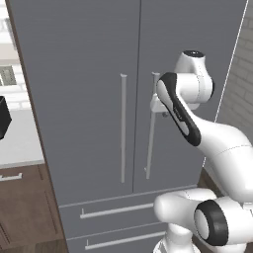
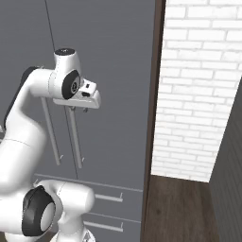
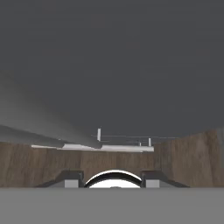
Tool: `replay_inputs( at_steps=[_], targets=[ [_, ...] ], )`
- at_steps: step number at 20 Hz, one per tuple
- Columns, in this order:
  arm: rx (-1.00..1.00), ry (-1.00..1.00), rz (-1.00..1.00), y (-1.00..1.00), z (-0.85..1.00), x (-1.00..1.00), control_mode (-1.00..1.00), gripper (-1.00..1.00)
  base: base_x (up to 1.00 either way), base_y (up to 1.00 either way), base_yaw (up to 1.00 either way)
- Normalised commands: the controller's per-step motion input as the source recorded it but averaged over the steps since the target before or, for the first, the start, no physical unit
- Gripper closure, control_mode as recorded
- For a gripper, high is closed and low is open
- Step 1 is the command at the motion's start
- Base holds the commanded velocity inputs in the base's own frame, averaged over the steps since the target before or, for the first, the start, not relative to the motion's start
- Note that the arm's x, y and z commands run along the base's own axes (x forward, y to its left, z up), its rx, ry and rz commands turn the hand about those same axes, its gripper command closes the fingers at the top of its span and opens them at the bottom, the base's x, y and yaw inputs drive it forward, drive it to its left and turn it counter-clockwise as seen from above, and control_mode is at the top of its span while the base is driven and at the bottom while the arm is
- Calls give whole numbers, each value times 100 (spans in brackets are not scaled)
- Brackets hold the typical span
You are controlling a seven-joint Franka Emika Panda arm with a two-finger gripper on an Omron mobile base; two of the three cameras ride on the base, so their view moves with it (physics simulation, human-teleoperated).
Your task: Grab a lemon wedge from the fridge and one ice cube from the ice bowl, and put them in the glass of lemonade.
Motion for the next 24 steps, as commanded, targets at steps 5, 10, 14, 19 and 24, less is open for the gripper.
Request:
replay_inputs(
  at_steps=[5,10,14,19,24],
  targets=[
    [0,0,0,-2,-13,-39,-100,-100,0,0,0],
    [0,0,0,0,-29,-45,-100,-100,0,0,0],
    [0,-1,0,0,-17,-6,-100,-100,0,0,0],
    [0,-1,0,0,-7,-13,-100,-100,0,0,0],
    [0,0,2,0,-10,-56,-100,-100,0,0,0]
  ],
)
